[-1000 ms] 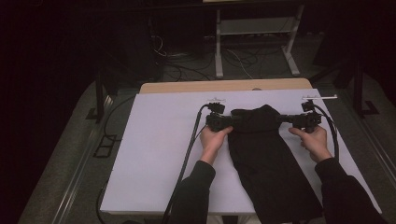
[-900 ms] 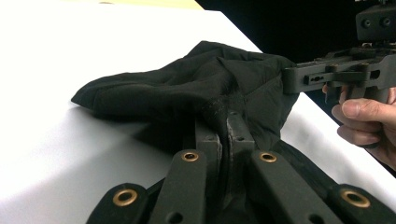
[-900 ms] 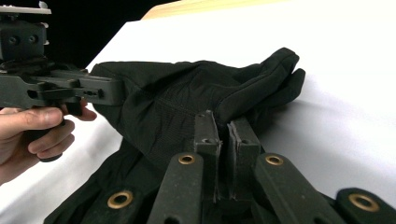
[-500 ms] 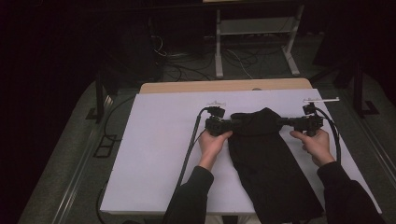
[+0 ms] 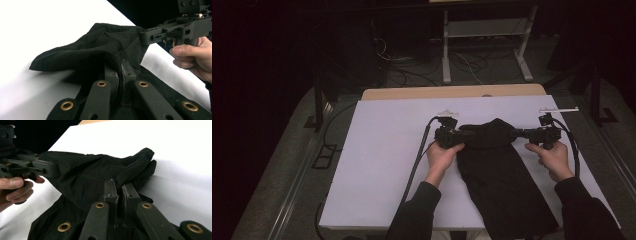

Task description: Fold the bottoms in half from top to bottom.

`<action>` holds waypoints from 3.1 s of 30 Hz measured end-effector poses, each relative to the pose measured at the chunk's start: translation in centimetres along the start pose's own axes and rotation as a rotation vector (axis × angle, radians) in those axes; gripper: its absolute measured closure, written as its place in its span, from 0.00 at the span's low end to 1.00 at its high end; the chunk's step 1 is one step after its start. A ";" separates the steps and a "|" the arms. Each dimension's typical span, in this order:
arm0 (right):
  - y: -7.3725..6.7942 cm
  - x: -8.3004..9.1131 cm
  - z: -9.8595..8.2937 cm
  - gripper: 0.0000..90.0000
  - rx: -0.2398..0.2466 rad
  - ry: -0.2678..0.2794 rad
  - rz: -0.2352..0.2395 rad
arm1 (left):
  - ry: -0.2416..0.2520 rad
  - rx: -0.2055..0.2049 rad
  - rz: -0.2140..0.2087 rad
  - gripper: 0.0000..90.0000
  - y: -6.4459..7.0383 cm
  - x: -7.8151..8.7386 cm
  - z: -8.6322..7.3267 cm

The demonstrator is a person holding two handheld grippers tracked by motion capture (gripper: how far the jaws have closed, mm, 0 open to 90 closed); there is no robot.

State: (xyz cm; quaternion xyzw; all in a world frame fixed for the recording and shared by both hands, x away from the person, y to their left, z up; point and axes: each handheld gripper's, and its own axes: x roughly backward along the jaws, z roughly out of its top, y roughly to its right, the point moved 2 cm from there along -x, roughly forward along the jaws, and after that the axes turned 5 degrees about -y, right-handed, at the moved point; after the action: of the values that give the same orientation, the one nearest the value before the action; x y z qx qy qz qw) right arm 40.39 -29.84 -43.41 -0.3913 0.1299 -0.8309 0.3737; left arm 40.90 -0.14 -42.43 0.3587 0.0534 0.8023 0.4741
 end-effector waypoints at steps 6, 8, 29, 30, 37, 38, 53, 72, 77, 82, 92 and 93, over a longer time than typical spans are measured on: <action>-0.3 0.5 -0.2 0.93 0.005 0.003 0.005 | -0.005 -0.015 -0.008 0.96 0.6 0.2 0.0; -0.4 0.6 -0.4 0.93 0.004 0.002 0.008 | -0.004 -0.018 -0.014 0.96 0.9 0.2 -0.1; -1.5 1.7 -1.6 0.92 0.018 -0.036 0.040 | -0.019 -0.067 -0.052 0.96 3.0 1.4 -1.8; -1.6 1.7 -1.7 0.92 0.020 -0.040 0.039 | -0.024 -0.075 -0.052 0.96 3.1 1.5 -2.0; -1.6 2.0 -2.5 0.92 0.018 -0.072 0.050 | -0.041 -0.096 -0.064 0.96 3.5 1.5 -3.2; -1.7 2.0 -2.6 0.92 0.019 -0.078 0.052 | -0.039 -0.094 -0.066 0.96 3.6 1.5 -3.3; -1.6 1.7 -4.1 0.92 0.004 -0.160 0.054 | -0.061 -0.088 -0.081 0.95 3.4 1.1 -5.4; -1.0 1.3 -5.3 0.91 -0.010 -0.244 0.055 | -0.113 -0.059 -0.119 0.94 2.7 0.2 -7.4; -0.8 1.0 -5.6 0.91 -0.020 -0.283 0.053 | -0.130 -0.061 -0.124 0.94 2.7 -0.1 -7.6; -0.9 0.8 -5.7 0.90 -0.020 -0.303 0.050 | -0.133 -0.055 -0.125 0.94 2.6 0.0 -7.8; -1.5 1.2 -5.3 0.65 0.049 -0.263 0.021 | -0.134 -0.060 -0.121 0.94 2.4 0.0 -7.9; -1.6 1.2 -5.2 0.61 0.055 -0.249 0.018 | -0.135 -0.062 -0.119 0.94 2.4 0.0 -7.9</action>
State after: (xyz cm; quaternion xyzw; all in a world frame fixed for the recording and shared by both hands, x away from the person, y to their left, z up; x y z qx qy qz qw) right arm 35.15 -30.02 -45.37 -0.4800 0.0634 -0.7756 0.4050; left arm 34.21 0.59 -47.19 0.3931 0.0177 0.7480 0.5344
